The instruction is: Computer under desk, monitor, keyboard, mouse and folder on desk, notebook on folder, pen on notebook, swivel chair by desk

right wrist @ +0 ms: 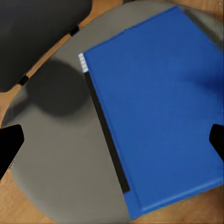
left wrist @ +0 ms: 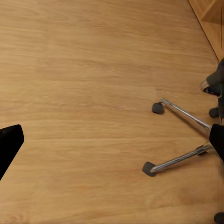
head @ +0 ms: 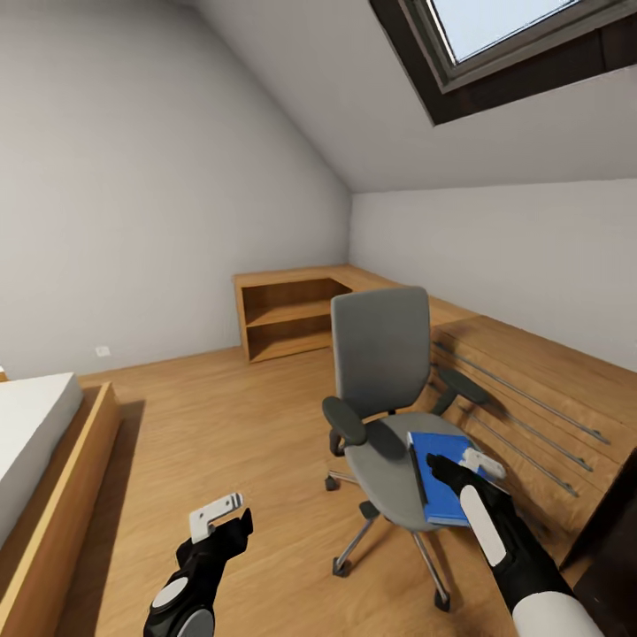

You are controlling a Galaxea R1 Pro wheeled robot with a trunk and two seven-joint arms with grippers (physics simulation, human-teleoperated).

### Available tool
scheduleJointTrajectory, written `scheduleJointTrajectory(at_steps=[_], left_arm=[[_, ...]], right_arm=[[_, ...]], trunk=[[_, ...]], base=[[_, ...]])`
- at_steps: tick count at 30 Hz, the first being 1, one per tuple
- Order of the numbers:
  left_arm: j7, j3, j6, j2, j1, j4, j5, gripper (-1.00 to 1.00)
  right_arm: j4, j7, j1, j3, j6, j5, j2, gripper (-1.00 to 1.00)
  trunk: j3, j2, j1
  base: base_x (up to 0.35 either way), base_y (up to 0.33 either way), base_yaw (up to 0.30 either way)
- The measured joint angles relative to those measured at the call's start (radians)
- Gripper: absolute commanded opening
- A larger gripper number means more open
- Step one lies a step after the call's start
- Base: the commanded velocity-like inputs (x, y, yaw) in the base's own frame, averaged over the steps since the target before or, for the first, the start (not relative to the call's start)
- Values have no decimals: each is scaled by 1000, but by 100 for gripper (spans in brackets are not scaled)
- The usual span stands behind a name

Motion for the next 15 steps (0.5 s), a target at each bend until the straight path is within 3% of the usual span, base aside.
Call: scheduleJointTrajectory(at_steps=[9, 15], left_arm=[[-1, 7, 1, -2, 0, 1, 1, 100], [-3, 9, 1, -2, 0, 1, 1, 100]], right_arm=[[3, 3, 10, -33, 5, -115, -28, 100], [3, 7, 23, -37, 18, -217, -56, 100]], trunk=[[0, 0, 0], [-3, -7, 4]], base=[[0, 0, -286], [0, 0, -291]])
